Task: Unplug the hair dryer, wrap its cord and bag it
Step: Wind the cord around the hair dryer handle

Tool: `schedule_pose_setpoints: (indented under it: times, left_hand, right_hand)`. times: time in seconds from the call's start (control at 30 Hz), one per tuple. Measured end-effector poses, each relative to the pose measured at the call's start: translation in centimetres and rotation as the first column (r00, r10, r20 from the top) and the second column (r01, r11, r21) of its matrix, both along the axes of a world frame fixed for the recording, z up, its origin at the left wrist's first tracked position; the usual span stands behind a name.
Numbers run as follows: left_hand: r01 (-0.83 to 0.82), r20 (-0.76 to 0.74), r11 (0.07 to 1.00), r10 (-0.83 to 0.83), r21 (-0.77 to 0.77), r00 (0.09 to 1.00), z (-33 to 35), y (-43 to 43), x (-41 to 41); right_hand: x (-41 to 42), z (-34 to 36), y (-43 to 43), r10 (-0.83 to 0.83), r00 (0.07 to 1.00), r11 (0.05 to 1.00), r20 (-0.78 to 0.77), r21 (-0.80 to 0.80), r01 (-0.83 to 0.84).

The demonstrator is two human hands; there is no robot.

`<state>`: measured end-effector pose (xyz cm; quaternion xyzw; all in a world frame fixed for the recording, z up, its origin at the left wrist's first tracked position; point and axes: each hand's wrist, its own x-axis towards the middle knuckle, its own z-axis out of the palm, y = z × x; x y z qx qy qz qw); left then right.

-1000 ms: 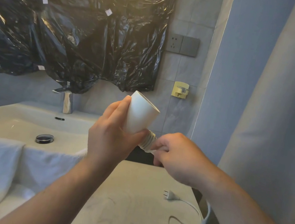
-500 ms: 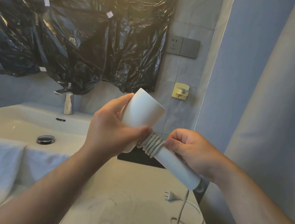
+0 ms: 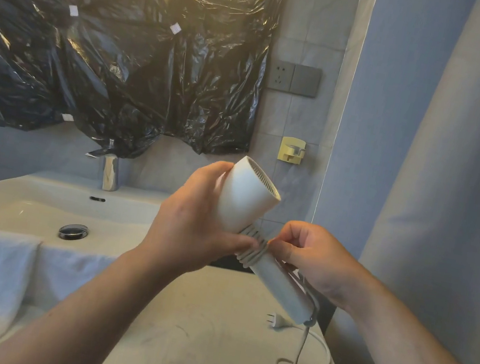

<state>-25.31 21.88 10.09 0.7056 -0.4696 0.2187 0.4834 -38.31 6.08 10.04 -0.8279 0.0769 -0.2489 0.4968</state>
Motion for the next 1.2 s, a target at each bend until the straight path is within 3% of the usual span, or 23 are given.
schedule_pose_setpoints:
  times: [0.07, 0.17, 0.33, 0.47, 0.57, 0.67, 0.73, 0.97, 1.1, 1.2]
  left_hand:
    - [0.059, -0.145, 0.994, -0.072, -0.091, 0.987, 0.5, -0.2, 0.2]
    - [0.075, -0.184, 0.996, -0.081, -0.043, 0.98, 0.8, -0.5, 0.6]
    - [0.212, -0.313, 0.961, -0.259, -0.175, 0.914, 0.4, 0.1, 0.7]
    - [0.223, -0.378, 0.948, -0.297, -0.228, 0.877, 0.3, 0.1, 0.3]
    - [0.232, -0.448, 0.939, -0.328, -0.256, 0.832, 0.1, -0.3, 0.0]
    - [0.198, -0.496, 0.945, -0.307, -0.261, 0.812, -0.2, -0.8, -0.2]
    - [0.149, -0.522, 0.948, -0.281, -0.28, 0.805, -0.4, -1.0, -0.2]
    - [-0.025, -0.546, 0.934, -0.187, -0.356, 0.816, -1.2, -1.9, 0.4]
    - [-0.112, -0.556, 0.923, -0.121, -0.367, 0.823, -1.2, -2.2, 1.0]
    - [-0.185, -0.537, 0.919, -0.034, -0.347, 0.843, -1.3, -2.1, 1.3]
  right_hand:
    - [-0.1, 0.2, 0.0, 0.014, 1.0, 1.0, 0.014, 0.008, -0.015]
    - [-0.1, 0.4, -0.4, 0.031, 0.999, 0.999, 0.027, 0.034, -0.032]
    - [-0.2, 0.3, -1.2, 0.189, 0.98, 0.959, 0.06, 0.205, -0.198]
    - [0.8, -0.9, -1.8, 0.172, 0.98, 0.925, 0.099, 0.326, -0.195]
    - [1.7, -2.9, -1.4, 0.24, 0.951, 0.76, 0.196, 0.571, -0.309]
    - [2.4, -5.3, -0.6, 0.21, 0.865, 0.439, 0.455, 0.747, -0.5]
    - [2.9, -6.0, 0.3, 0.146, 0.845, 0.385, 0.515, 0.757, -0.528]
    - [4.5, -5.7, 2.8, -0.126, 0.926, 0.591, 0.355, 0.777, -0.218]
    - [4.0, -5.9, 4.8, -0.147, 0.954, 0.833, 0.26, 0.553, -0.022]
    - [3.2, -5.4, 5.4, -0.151, 0.982, 0.956, 0.114, 0.268, 0.116]
